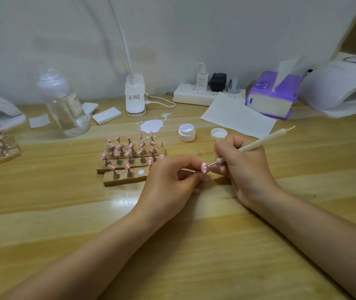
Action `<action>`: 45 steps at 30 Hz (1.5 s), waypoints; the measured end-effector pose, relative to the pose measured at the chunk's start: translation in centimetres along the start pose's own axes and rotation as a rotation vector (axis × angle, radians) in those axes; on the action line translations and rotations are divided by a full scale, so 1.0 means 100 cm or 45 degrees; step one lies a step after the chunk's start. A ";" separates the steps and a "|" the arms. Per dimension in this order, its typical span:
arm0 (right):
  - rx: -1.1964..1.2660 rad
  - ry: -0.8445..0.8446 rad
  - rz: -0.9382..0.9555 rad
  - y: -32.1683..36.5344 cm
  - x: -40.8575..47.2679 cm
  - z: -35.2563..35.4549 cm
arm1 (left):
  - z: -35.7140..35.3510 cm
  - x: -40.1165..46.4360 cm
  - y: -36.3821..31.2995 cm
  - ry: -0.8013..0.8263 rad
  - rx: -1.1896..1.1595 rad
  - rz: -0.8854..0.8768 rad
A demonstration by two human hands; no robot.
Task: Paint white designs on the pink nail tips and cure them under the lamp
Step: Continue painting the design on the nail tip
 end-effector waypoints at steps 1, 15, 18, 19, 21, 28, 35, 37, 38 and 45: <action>-0.001 0.000 0.003 0.000 0.000 0.000 | 0.000 0.000 0.000 0.001 0.001 0.000; -0.064 0.032 0.114 -0.002 0.000 0.000 | 0.001 -0.001 0.001 -0.003 0.023 0.004; -0.079 0.044 0.128 -0.002 -0.001 0.000 | 0.001 -0.001 0.001 -0.006 0.025 0.007; -0.086 0.045 0.133 -0.002 -0.001 0.000 | 0.001 -0.001 0.001 -0.005 0.027 0.008; -0.092 0.044 0.143 -0.002 -0.001 0.000 | 0.001 -0.001 0.001 -0.004 0.027 0.009; -0.082 0.040 0.140 -0.003 -0.001 0.000 | 0.000 0.000 0.001 -0.014 0.019 0.016; -0.098 0.024 0.144 -0.002 -0.001 0.000 | 0.001 -0.001 0.000 -0.010 0.011 0.012; -0.087 0.024 0.137 -0.003 -0.001 0.000 | 0.000 -0.001 0.000 -0.009 0.008 0.014; -0.087 0.028 0.136 -0.003 -0.001 0.000 | 0.000 -0.001 0.000 -0.008 0.005 0.016; -0.071 0.004 0.081 -0.001 -0.001 0.000 | 0.000 0.000 0.002 -0.015 0.010 0.019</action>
Point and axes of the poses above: each hand's wrist, its own x-axis towards the middle knuckle, its own z-axis out of the back of the hand, y = z × x, the point moved 1 cm from there along x, towards the middle knuckle, and after that the axes turned 12 degrees about -x, right-handed, at the moved point
